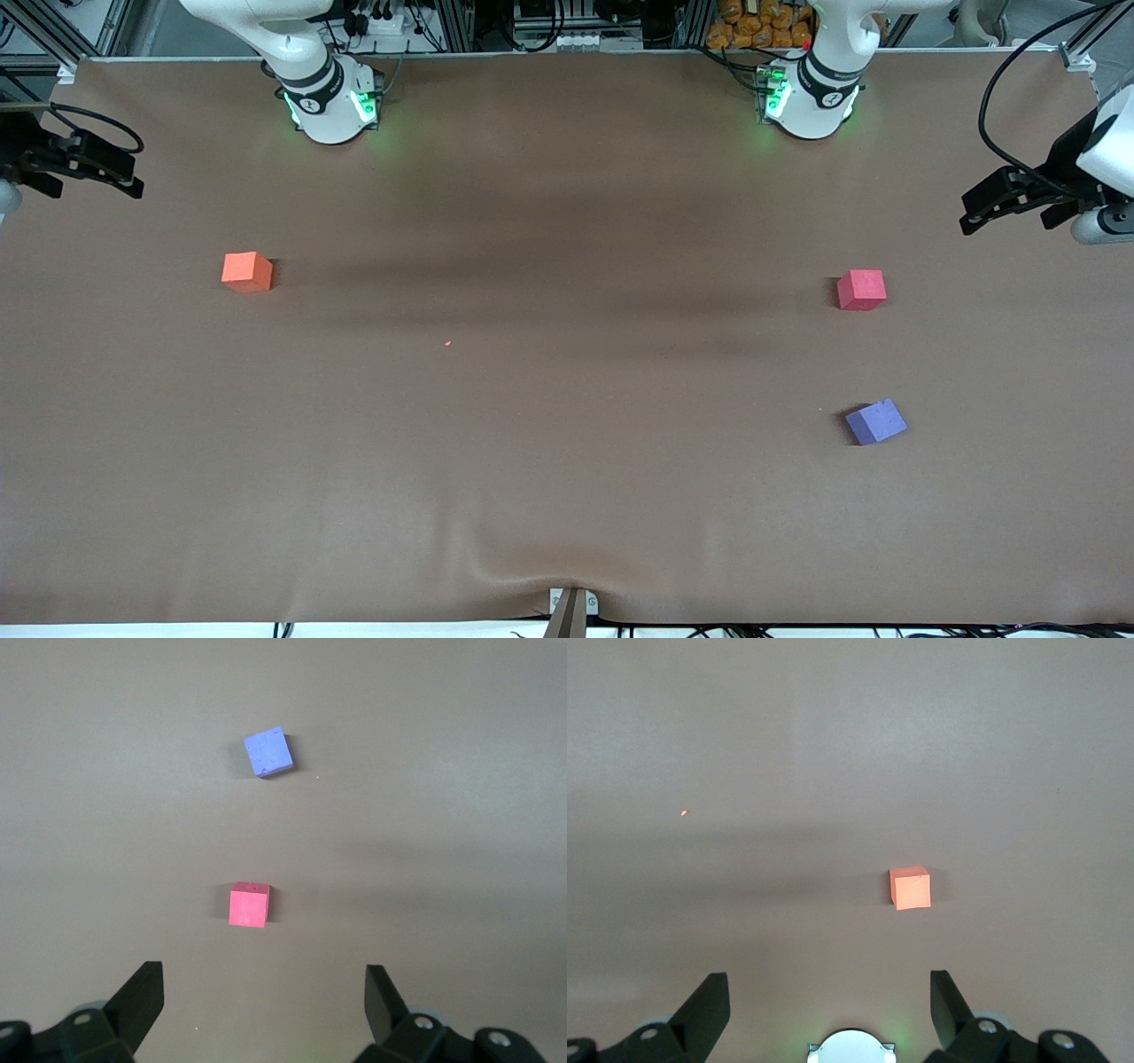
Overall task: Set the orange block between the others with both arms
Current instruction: 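Reach the right gripper down toward the orange cube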
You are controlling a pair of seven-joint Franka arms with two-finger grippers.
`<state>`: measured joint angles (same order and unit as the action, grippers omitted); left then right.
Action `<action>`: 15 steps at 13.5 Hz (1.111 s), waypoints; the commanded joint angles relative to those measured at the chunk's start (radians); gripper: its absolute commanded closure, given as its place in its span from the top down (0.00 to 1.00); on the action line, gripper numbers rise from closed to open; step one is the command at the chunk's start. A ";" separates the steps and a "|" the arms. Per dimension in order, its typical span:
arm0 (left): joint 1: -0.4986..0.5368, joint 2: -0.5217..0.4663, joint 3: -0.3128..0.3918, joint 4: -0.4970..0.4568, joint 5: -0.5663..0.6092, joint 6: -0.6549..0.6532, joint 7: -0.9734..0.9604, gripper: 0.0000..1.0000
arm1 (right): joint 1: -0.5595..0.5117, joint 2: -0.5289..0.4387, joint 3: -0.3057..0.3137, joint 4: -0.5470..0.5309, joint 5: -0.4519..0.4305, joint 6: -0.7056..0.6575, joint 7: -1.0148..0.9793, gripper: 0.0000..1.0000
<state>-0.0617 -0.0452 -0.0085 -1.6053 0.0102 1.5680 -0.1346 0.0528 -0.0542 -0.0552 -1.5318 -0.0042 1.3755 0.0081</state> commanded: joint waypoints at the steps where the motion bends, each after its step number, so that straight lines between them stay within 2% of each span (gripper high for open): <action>1: 0.003 0.010 -0.004 0.022 0.022 -0.003 0.015 1.00 | 0.001 -0.010 0.003 -0.017 -0.026 0.000 -0.002 1.00; 6: 0.003 0.042 -0.002 0.059 0.022 -0.003 0.007 1.00 | -0.013 -0.007 0.000 -0.099 -0.026 0.011 -0.007 1.00; 10: 0.005 0.045 -0.004 0.047 0.019 -0.006 0.017 1.00 | -0.037 0.008 -0.002 -0.229 -0.052 0.014 -0.007 1.00; 15: 0.006 0.054 -0.004 0.045 0.020 -0.006 0.017 1.00 | -0.132 0.125 -0.002 -0.407 -0.060 0.094 -0.007 1.00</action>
<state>-0.0607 -0.0022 -0.0075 -1.5810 0.0102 1.5698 -0.1346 -0.0407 0.0386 -0.0677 -1.8832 -0.0451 1.4428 0.0080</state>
